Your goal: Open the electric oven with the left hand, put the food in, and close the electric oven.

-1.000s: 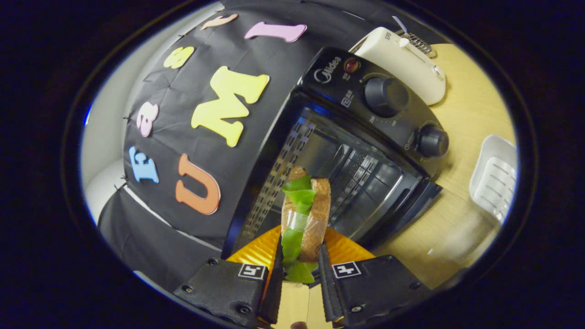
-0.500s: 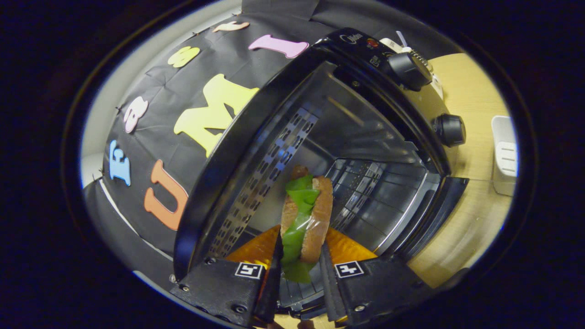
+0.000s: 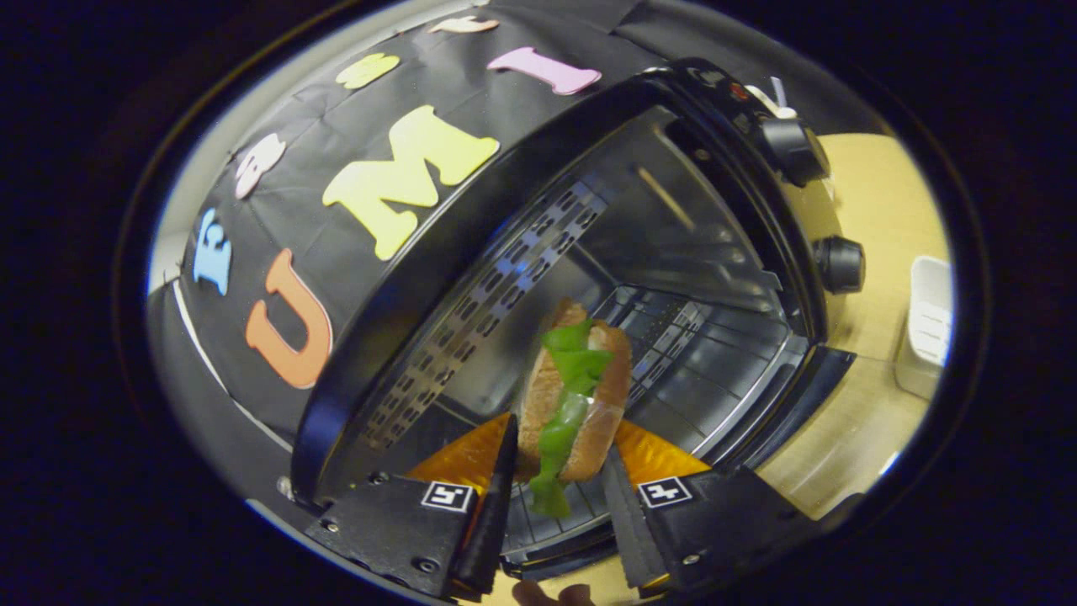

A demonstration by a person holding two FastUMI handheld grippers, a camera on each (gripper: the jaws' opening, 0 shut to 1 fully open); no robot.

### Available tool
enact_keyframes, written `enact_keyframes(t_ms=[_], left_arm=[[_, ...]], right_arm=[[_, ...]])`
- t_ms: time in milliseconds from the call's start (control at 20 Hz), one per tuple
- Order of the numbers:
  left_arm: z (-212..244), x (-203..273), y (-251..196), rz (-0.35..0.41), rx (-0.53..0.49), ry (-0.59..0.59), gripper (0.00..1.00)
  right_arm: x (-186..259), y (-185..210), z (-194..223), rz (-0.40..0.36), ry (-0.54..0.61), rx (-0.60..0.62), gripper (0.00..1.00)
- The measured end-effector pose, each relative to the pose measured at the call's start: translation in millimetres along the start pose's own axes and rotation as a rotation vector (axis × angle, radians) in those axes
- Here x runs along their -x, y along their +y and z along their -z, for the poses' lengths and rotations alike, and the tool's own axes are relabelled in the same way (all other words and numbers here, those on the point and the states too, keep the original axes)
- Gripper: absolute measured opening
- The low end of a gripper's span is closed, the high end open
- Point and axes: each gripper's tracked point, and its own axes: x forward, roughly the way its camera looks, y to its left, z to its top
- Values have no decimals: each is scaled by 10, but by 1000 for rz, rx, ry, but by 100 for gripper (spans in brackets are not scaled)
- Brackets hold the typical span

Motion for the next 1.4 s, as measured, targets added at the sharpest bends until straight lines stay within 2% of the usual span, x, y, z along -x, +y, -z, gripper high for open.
enact_keyframes(t_ms=[50, 100, 150, 200, 250, 300, 550, 700, 800, 850, 900, 1050, 1400], left_arm=[[-4, 3, 13, 0, 6, -2, 93], [13, -3, 2, 0, 12, -2, 93], [25, 8, 6, -1, 19, -1, 93], [51, 15, 19, 3, 25, 5, 93], [71, 9, 18, 3, 27, 9, 93], [55, 2, 29, 0, 25, 12, 93], [81, -1, 52, -6, 10, 25, 94], [72, 5, 48, -5, 0, 24, 94], [69, 11, 40, -4, 1, 25, 94], [74, 19, 33, -1, 0, 29, 94], [89, 26, 18, -3, -2, 32, 94], [78, 29, -33, 1, -7, 25, 93], [51, -23, -202, 23, -30, 26, 94]], right_arm=[[12, -21, 10, 15, 6, 50, 60], [18, 2, -5, 17, -5, 89, 69], [12, 29, -11, 16, -3, 140, 70], [32, 53, -8, 21, -1, 189, 64], [18, 82, 17, 18, 15, 249, 70], [34, 91, 49, 24, 36, 311, 97], [90, 67, 198, 46, 159, 662, 100], [204, 36, 314, 34, 237, 784, 100], [298, -4, 367, 37, 294, 825, 100], [369, -17, 426, 29, 345, 827, 90], [417, -48, 454, 28, 385, 835, 100], [615, -21, 441, -8, 443, 842, 100], [1237, 96, 57, -114, 392, 798, 100]])
